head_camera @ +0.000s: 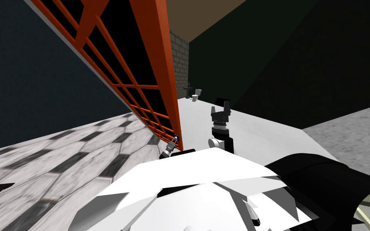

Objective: Push the door open

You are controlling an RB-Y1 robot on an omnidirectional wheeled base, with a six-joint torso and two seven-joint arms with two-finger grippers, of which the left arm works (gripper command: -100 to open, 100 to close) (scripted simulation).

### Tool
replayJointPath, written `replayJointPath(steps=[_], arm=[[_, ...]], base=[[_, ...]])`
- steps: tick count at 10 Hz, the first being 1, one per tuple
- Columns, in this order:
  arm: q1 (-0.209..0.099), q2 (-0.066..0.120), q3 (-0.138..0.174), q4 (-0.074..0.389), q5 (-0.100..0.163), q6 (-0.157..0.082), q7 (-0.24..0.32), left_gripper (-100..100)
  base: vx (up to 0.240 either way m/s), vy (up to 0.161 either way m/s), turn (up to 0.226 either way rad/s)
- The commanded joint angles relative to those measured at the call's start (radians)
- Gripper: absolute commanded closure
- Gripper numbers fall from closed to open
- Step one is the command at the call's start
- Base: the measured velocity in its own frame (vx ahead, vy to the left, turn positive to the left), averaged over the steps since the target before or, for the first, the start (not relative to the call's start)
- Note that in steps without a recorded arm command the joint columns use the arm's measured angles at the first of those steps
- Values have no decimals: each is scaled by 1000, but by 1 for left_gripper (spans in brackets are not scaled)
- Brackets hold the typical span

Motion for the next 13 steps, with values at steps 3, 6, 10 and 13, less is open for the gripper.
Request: replayJointPath(steps=[3, 6, 10, 13], arm=[[4, 8, -1, -2, 30, 0, 49, 100], [9, 17, -2, -5, 74, 0, 118, 100], [15, 27, -4, -9, 132, 1, 205, 100], [20, 34, -6, -13, 176, 1, 269, 100]], base=[[6, -10, -49], [25, -22, -67], [29, -20, -71], [28, -15, -69]])
